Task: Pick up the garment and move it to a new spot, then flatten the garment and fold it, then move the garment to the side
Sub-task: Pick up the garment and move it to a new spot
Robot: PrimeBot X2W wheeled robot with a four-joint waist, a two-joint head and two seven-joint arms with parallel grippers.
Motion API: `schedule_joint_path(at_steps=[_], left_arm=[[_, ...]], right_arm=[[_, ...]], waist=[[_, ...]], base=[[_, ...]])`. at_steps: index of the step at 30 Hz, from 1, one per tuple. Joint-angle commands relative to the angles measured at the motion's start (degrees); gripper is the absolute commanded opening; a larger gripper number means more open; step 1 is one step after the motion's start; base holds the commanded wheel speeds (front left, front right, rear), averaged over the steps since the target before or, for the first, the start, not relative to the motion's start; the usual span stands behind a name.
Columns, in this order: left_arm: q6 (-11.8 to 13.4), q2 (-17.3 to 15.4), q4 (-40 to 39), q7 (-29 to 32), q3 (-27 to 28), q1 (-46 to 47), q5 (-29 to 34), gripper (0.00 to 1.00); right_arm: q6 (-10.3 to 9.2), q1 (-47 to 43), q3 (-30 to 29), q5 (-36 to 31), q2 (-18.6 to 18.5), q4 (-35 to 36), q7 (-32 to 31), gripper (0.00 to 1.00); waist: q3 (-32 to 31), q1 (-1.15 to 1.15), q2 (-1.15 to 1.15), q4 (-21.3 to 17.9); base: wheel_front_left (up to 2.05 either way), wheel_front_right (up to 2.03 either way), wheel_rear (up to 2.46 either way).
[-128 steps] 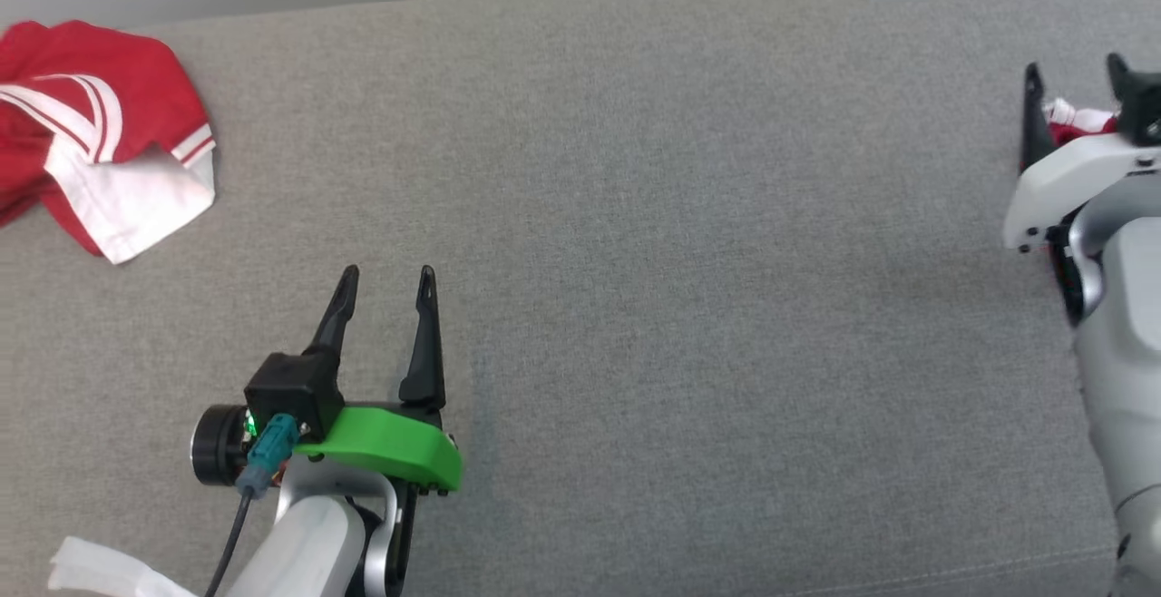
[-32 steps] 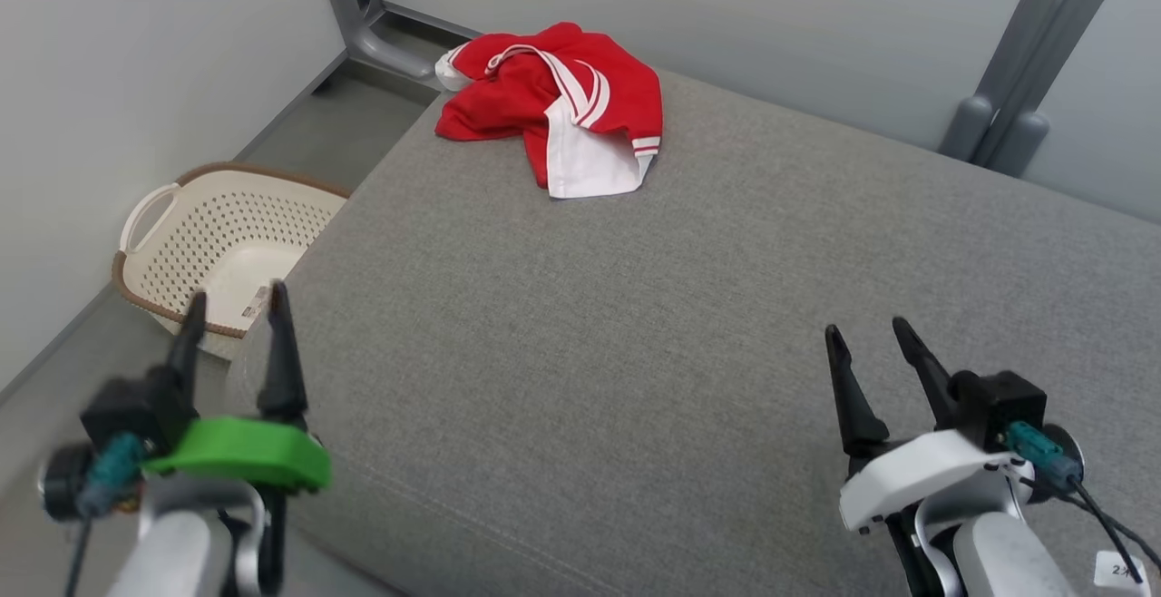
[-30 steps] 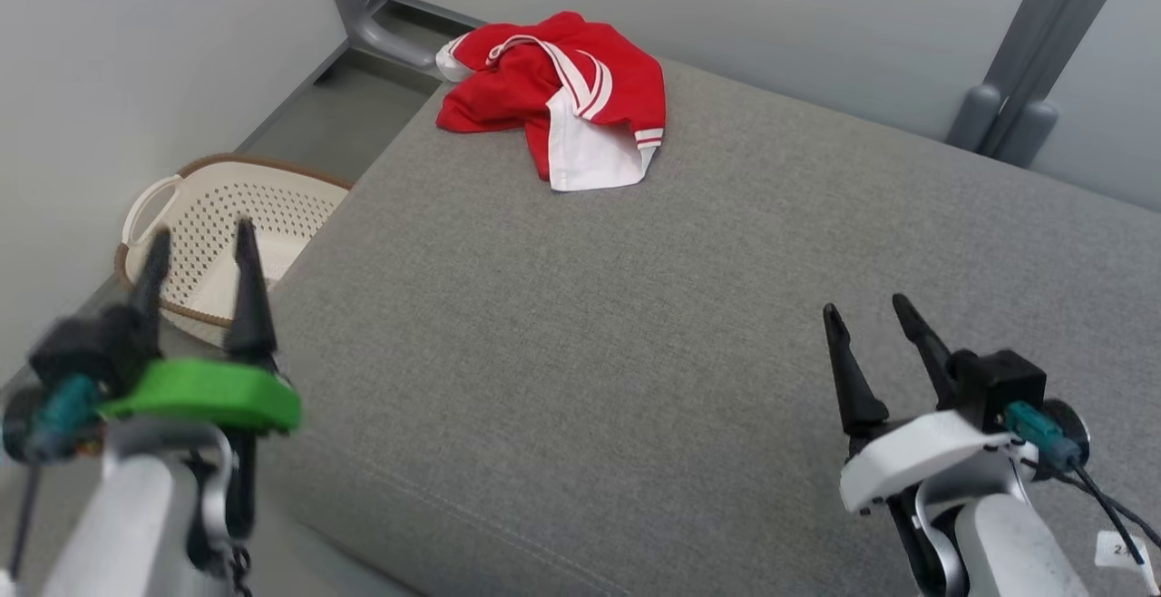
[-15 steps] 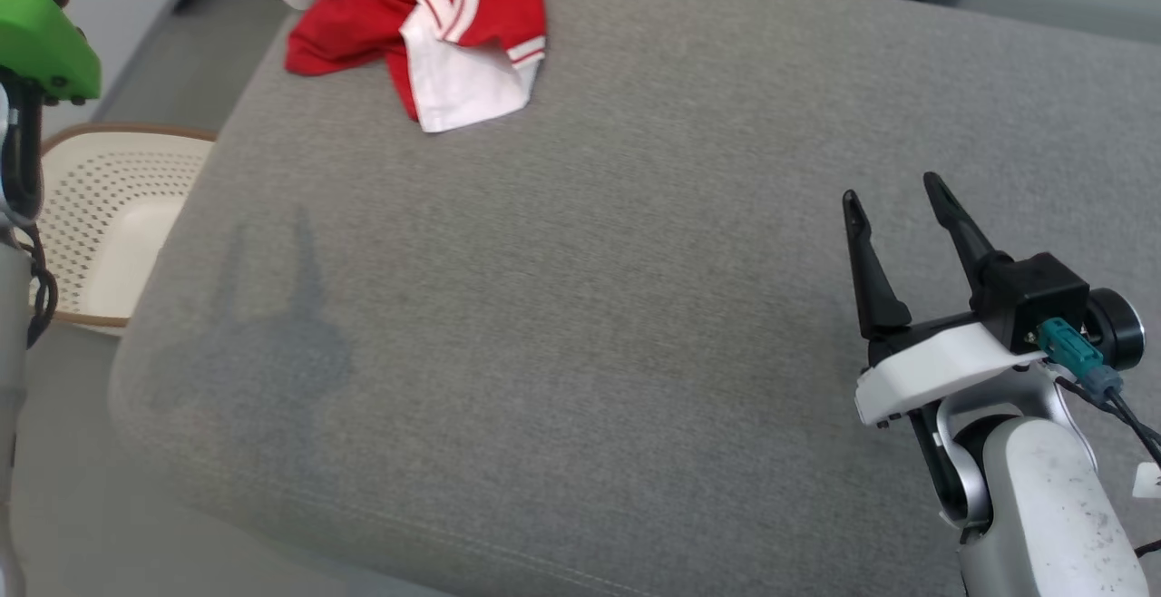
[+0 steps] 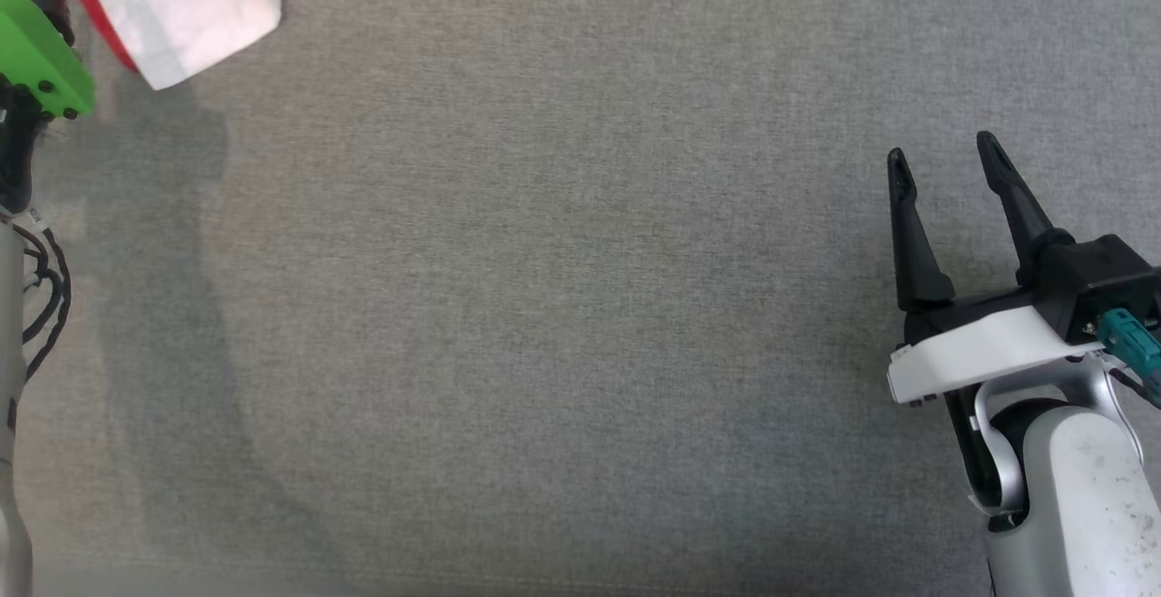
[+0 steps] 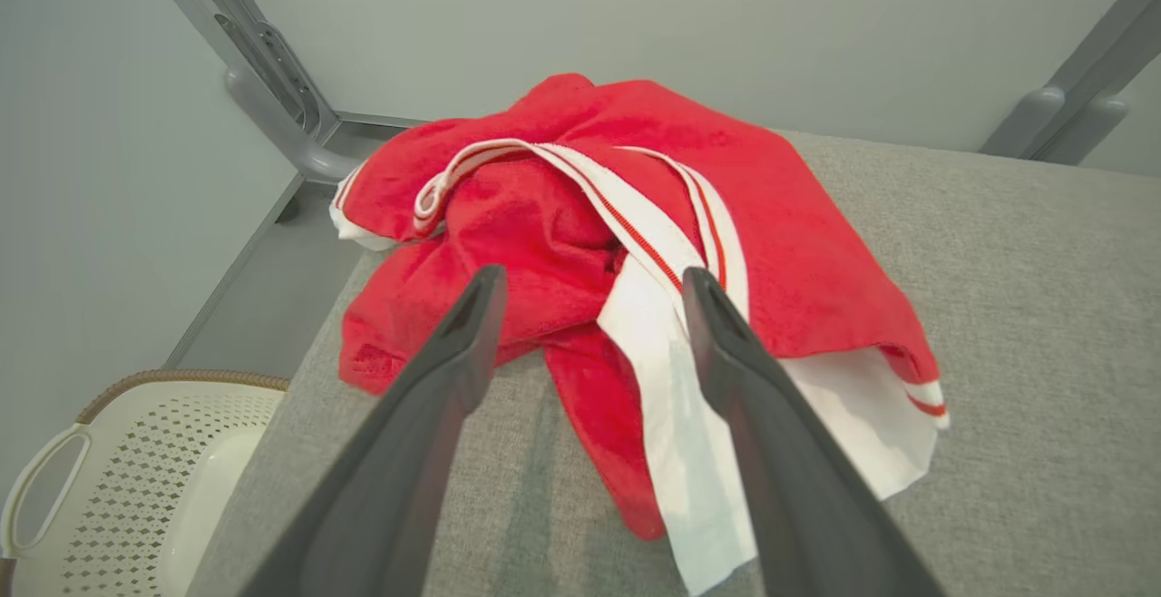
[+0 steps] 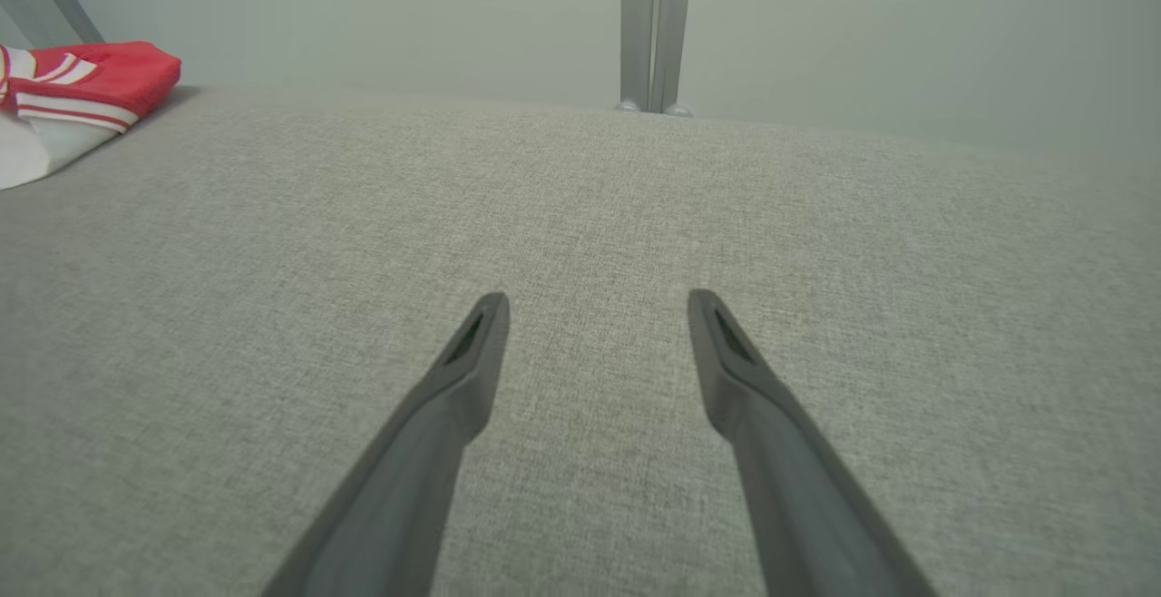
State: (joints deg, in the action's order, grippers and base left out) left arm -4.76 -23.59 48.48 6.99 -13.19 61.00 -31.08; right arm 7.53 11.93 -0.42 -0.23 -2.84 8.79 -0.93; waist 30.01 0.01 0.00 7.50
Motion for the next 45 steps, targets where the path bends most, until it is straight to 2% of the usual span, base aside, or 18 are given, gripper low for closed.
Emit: schedule_joint_path(at_steps=[1,11,12,13,14,21,26,32,39,45], left_arm=[[0.1,0.0,0.8,-0.4,0.3,1.6,-0.3,1.0],[0.8,0.4,7.9,0.0,-0.4,4.5,-0.4,1.0],[0.7,0.5,8.5,0.2,-0.6,4.6,-0.4,0.75],[0.5,0.5,9.1,0.1,-0.7,4.7,-0.4,0.43],[0.4,0.5,9.4,-0.4,-0.6,4.7,-0.5,0.02],[0.1,-0.9,10.5,-4.1,-0.7,6.0,-0.1,0.0],[-0.8,-1.9,10.7,-5.5,-2.1,6.4,0.8,0.0],[-1.8,-1.3,8.2,-6.8,-5.7,7.2,2.8,0.0],[-2.7,3.5,2.5,-7.4,-11.5,4.1,1.9,0.0],[-2.7,8.5,-5.9,-6.2,-17.9,-0.5,-4.1,0.0]], right_arm=[[-0.08,0.6,0.1,-0.1,-0.1,0.7,0.1,1.0],[-0.08,1.2,-0.6,0.6,-0.1,1.5,0.6,1.0],[-0.08,1.2,-0.7,0.7,-0.1,1.3,0.7,1.0],[-0.08,1.3,-0.8,0.8,-0.1,1.1,0.8,1.0],[-0.08,1.3,-0.9,0.9,-0.1,0.9,1.1,1.0],[-0.08,1.5,-0.9,2.0,-0.1,-1.5,2.4,1.0],[-0.08,0.9,-1.0,3.0,-0.1,-4.4,3.8,1.0],[-0.08,-0.8,-1.4,4.4,-0.1,-8.4,5.2,1.0],[-0.08,-4.0,-1.5,6.1,-0.1,-12.8,6.6,1.0],[-0.08,-7.7,-1.7,7.1,-0.1,-14.8,6.6,1.0]], waist=[[5.3,-0.01,0.0,-4.6],[7.7,-0.01,0.0,-7.0],[7.7,-0.01,0.0,-7.1],[7.6,-0.01,0.0,-7.2],[7.4,-0.01,0.0,-7.3],[3.6,-0.01,0.0,-7.5],[-2.1,-0.01,0.0,-7.8],[-10.2,-0.01,0.0,-8.4],[-21.5,-0.01,0.0,-10.3],[-28.9,-0.01,0.0,-12.9]], base=[[0.0,0.0,0.0],[0.0,0.0,0.0],[0.0,0.0,0.0],[0.0,0.0,0.0],[0.0,0.0,0.0],[0.0,0.0,0.0],[0.0,0.0,0.0],[0.0,0.0,0.0],[0.0,0.0,0.0],[0.0,0.0,0.0]])
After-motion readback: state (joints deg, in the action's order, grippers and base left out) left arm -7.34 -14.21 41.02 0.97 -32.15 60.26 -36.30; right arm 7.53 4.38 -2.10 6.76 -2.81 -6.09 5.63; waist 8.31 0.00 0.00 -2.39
